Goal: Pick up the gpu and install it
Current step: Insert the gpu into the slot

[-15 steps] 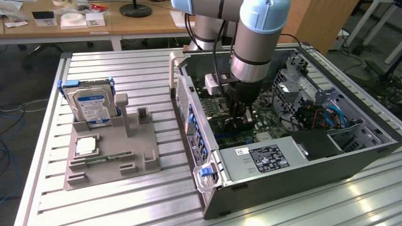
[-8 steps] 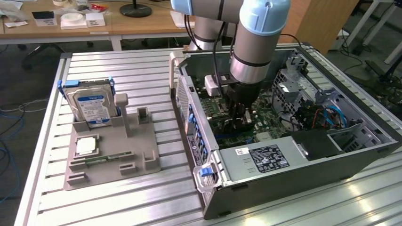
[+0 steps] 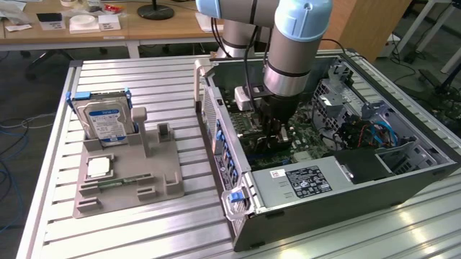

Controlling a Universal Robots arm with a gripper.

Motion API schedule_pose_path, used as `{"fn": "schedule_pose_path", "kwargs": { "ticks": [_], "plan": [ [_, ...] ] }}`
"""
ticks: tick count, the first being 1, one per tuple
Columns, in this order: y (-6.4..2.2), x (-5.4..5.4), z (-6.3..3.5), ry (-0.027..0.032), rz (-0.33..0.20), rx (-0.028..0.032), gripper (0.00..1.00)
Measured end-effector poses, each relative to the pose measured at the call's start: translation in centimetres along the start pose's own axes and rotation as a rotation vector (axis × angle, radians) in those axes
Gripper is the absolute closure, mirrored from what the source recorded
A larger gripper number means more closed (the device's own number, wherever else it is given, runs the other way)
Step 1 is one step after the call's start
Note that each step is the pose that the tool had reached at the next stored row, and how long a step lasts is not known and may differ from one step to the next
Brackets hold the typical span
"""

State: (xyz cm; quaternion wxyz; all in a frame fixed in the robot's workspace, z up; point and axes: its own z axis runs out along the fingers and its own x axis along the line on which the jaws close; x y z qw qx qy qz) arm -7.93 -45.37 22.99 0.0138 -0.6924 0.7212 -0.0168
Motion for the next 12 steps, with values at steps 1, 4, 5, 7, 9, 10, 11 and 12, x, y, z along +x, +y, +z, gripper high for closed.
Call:
{"fn": "schedule_pose_path", "kwargs": {
  "ticks": [1,4,5,7,9,10,11,12],
  "plan": [
    [0.0,0.0,0.0,0.0,0.0,0.0,0.72],
    [0.03,0.0,0.32,0.0001,0.0,0.0003,0.72],
    [0.07,0.0,0.46,0.001,0.0,-0.0004,0.72],
    [0.12,0.0,0.82,0.0008,0.0,-0.0005,0.72],
    [0.14,0.0,1.06,0.0003,0.0,-0.0001,0.72],
    [0.14,0.0,1.06,0.0003,0.0,-0.0001,0.72],
    [0.14,0.0,1.06,0.0002,0.0,-0.0001,0.72],
    [0.14,0.0,1.07,0.0001,0.0,0.0,0.72]
  ]
}}
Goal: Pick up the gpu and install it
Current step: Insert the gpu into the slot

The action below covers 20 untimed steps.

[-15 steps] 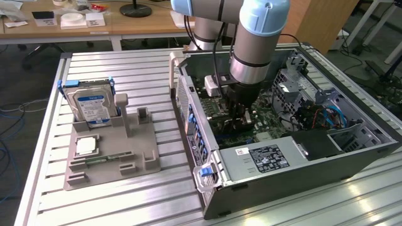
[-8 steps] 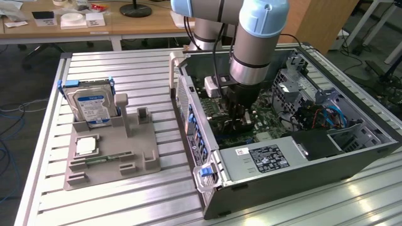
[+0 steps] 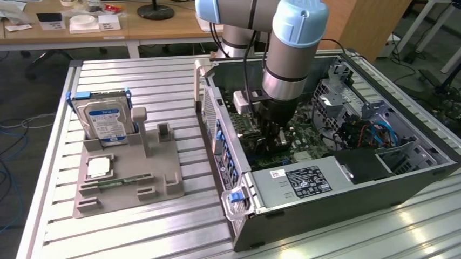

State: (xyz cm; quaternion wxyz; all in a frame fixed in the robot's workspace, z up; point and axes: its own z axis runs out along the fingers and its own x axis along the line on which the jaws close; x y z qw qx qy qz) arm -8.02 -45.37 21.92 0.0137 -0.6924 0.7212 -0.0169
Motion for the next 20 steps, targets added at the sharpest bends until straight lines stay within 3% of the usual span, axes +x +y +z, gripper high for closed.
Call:
{"fn": "schedule_pose_path", "kwargs": {
  "ticks": [4,7,13,16,20],
  "plan": [
    [0.01,0.0,0.0,-0.0002,0.0,0.0007,0.72],
    [0.08,0.0,-0.06,-0.0009,0.0,0.0076,0.72],
    [0.06,-0.01,-0.03,-0.0019,0.0,0.0088,0.71],
    [0.06,0.0,-0.13,-0.0006,0.0,0.0082,0.59],
    [0.03,0.01,-0.98,-0.0006,0.0,0.0096,0.59]
  ]
}}
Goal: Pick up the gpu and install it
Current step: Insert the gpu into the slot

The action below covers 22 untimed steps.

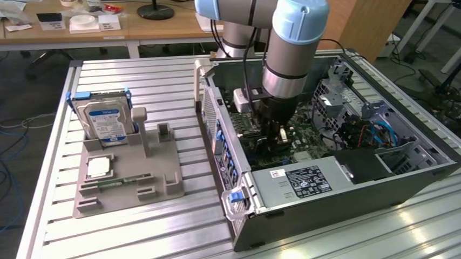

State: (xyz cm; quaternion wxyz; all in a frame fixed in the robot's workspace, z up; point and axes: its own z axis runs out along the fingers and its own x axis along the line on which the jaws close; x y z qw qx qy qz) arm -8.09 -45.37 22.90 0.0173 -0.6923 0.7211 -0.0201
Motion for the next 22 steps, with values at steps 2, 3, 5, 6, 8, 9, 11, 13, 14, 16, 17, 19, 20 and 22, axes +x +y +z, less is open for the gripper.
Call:
{"fn": "schedule_pose_path", "kwargs": {
  "ticks": [2,3,5,6,8,9,11,13,14,16,17,19,20,22],
  "plan": [
    [-0.04,0.0,-0.75,0.0,0.0,0.0017,0.59],
    [-0.06,0.0,-1.14,-0.0001,0.0,0.0024,0.59],
    [-0.11,0.0,-1.98,-0.0002,0.0,0.0034,0.59],
    [-0.13,0.0,-2.4,-0.0002,0.0,0.004,0.59],
    [-0.17,0.0,-3.29,-0.0002,0.0,0.0047,0.59],
    [-0.2,0.0,-3.77,-0.0002,0.0,0.0052,0.59],
    [-0.24,0.0,-4.56,-0.0002,0.001,0.0062,0.59],
    [-0.24,0.0,-4.68,-0.0004,0.001,0.0067,0.59],
    [-0.25,0.0,-4.68,-0.0004,0.001,0.0069,0.59],
    [-0.25,0.0,-4.68,-0.0005,0.001,0.0071,0.6],
    [-0.25,0.0,-4.68,-0.0004,0.001,0.0072,0.67],
    [-0.25,0.0,-4.68,-0.0004,0.001,0.0074,0.73],
    [-0.25,0.0,-4.69,-0.0003,0.001,0.0075,0.78],
    [-0.25,0.0,-4.68,-0.0003,0.001,0.0077,0.84]
  ]
}}
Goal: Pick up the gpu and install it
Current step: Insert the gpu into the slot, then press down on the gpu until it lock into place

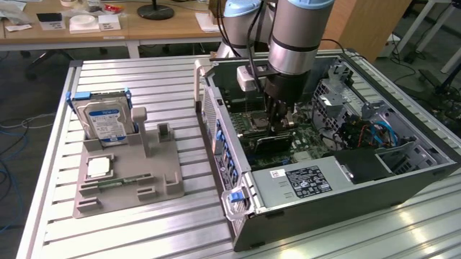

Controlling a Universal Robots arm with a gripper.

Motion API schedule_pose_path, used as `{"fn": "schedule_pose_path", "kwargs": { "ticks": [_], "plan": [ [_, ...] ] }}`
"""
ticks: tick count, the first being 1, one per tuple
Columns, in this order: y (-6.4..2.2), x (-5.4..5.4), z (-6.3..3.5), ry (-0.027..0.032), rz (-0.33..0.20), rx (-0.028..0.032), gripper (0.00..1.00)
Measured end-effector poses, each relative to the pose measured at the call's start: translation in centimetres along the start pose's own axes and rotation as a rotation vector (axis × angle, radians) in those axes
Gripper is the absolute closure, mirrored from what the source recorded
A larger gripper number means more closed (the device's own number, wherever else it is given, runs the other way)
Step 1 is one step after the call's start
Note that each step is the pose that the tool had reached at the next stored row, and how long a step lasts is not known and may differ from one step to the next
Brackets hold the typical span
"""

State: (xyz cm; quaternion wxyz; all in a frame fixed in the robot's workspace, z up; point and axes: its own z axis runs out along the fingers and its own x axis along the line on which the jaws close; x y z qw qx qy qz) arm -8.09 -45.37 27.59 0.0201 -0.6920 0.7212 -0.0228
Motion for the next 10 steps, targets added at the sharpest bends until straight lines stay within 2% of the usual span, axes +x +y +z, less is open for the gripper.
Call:
{"fn": "schedule_pose_path", "kwargs": {
  "ticks": [1,10],
  "plan": [
    [0.0,0.0,0.0,0.0,0.0,0.0001,0.9],
    [0.0,0.0,0.0,-0.0001,0.0,0.0014,0.89]
  ]
}}
